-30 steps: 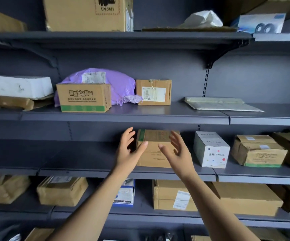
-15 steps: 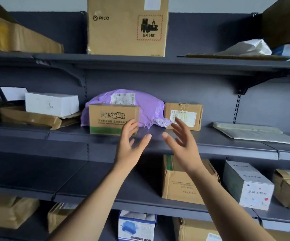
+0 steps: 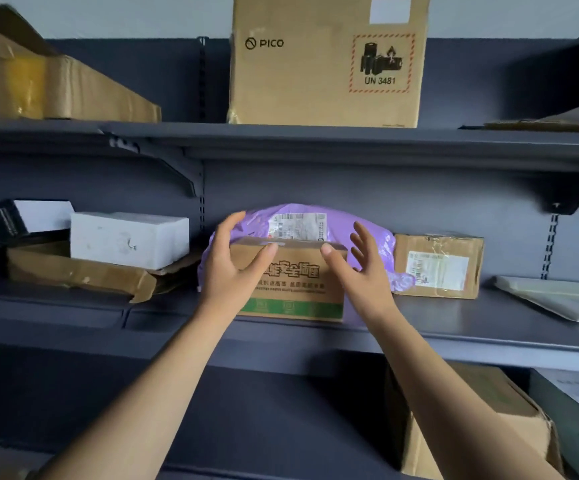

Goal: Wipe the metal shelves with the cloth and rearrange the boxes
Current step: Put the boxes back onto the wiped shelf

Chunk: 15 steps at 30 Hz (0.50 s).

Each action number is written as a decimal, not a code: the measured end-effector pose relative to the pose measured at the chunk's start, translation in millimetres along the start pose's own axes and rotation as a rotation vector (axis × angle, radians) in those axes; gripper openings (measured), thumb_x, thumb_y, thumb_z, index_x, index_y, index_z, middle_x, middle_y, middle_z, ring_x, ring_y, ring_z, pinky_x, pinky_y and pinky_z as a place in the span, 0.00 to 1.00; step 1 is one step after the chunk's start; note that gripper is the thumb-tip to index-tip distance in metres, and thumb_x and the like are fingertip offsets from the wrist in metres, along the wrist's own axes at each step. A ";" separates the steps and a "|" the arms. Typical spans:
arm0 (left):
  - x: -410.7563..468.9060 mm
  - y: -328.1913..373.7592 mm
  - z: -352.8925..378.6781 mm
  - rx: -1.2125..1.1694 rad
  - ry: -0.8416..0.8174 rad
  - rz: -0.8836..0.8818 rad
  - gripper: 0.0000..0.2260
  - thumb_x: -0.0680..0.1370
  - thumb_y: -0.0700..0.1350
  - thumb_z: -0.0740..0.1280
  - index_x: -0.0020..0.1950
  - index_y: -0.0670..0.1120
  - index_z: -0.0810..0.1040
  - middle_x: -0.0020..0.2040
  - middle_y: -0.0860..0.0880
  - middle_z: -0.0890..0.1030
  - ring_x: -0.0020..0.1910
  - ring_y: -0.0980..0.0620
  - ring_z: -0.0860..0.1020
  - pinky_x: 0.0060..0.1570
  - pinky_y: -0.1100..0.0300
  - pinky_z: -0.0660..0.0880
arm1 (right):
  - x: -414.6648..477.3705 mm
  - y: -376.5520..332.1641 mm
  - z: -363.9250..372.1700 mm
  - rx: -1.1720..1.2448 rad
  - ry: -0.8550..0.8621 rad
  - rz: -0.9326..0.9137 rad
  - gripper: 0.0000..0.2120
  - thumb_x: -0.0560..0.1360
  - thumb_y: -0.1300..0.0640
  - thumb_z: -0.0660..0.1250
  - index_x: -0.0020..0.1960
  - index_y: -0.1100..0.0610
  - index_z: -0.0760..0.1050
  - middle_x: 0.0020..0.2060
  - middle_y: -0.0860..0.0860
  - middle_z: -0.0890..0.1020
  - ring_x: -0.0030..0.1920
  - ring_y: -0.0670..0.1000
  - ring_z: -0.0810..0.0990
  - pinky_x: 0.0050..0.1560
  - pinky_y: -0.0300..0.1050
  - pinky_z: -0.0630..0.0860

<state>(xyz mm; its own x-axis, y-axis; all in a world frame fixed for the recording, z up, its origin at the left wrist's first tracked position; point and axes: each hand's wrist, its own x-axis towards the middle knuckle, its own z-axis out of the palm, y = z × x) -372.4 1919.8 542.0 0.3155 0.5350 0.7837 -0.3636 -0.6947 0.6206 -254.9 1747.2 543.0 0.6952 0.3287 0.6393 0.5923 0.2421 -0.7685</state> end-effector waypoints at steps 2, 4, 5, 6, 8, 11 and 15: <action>12.2 -17.2 -1.7 0.000 -0.029 -0.106 0.37 0.64 0.72 0.71 0.70 0.65 0.68 0.63 0.72 0.72 0.69 0.64 0.70 0.73 0.50 0.66 | 8.1 7.7 8.7 0.001 0.004 0.031 0.43 0.71 0.39 0.75 0.80 0.44 0.59 0.76 0.44 0.67 0.76 0.44 0.66 0.76 0.50 0.65; 17.5 -33.7 -0.7 -0.065 -0.091 -0.184 0.39 0.63 0.73 0.73 0.70 0.62 0.67 0.64 0.68 0.73 0.66 0.69 0.70 0.73 0.56 0.66 | 12.4 16.4 14.4 -0.007 -0.004 0.088 0.48 0.68 0.33 0.75 0.80 0.43 0.57 0.75 0.43 0.66 0.73 0.44 0.68 0.74 0.49 0.67; 17.4 -37.3 0.1 -0.102 -0.127 -0.213 0.38 0.65 0.69 0.75 0.71 0.59 0.68 0.64 0.64 0.74 0.62 0.74 0.70 0.70 0.63 0.67 | 12.6 19.7 15.7 -0.021 -0.019 0.114 0.48 0.69 0.33 0.74 0.81 0.42 0.56 0.74 0.43 0.67 0.70 0.42 0.71 0.72 0.46 0.67; 17.2 -39.5 1.5 -0.134 -0.158 -0.240 0.37 0.66 0.65 0.75 0.72 0.56 0.69 0.63 0.62 0.76 0.58 0.75 0.72 0.67 0.67 0.69 | 12.6 22.8 17.5 -0.040 -0.036 0.136 0.47 0.70 0.33 0.74 0.81 0.43 0.55 0.72 0.43 0.68 0.67 0.41 0.73 0.70 0.44 0.67; 18.5 -46.5 4.3 -0.185 -0.196 -0.294 0.39 0.63 0.65 0.74 0.72 0.56 0.69 0.59 0.59 0.80 0.56 0.68 0.78 0.63 0.61 0.75 | 12.7 29.0 19.6 -0.059 -0.052 0.155 0.48 0.67 0.30 0.74 0.80 0.42 0.57 0.70 0.42 0.73 0.66 0.42 0.75 0.71 0.45 0.69; 23.4 -54.0 7.0 -0.211 -0.243 -0.337 0.30 0.67 0.61 0.77 0.66 0.55 0.74 0.54 0.59 0.85 0.54 0.63 0.81 0.57 0.60 0.77 | 15.6 31.3 21.9 -0.016 -0.074 0.143 0.29 0.67 0.32 0.75 0.64 0.35 0.69 0.58 0.36 0.82 0.60 0.38 0.80 0.67 0.45 0.73; 22.4 -53.5 11.2 -0.224 -0.217 -0.300 0.13 0.76 0.48 0.75 0.59 0.50 0.79 0.47 0.61 0.86 0.47 0.68 0.81 0.44 0.75 0.73 | 16.9 33.1 23.0 0.010 -0.077 0.116 0.19 0.72 0.39 0.74 0.59 0.35 0.70 0.53 0.37 0.85 0.56 0.38 0.82 0.60 0.41 0.75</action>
<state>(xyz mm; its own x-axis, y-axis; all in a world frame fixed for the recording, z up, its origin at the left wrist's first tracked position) -336.1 1963.5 526.1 0.6043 0.5672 0.5596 -0.4019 -0.3894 0.8287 -233.0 1781.7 527.7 0.7251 0.4241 0.5426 0.5054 0.2074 -0.8376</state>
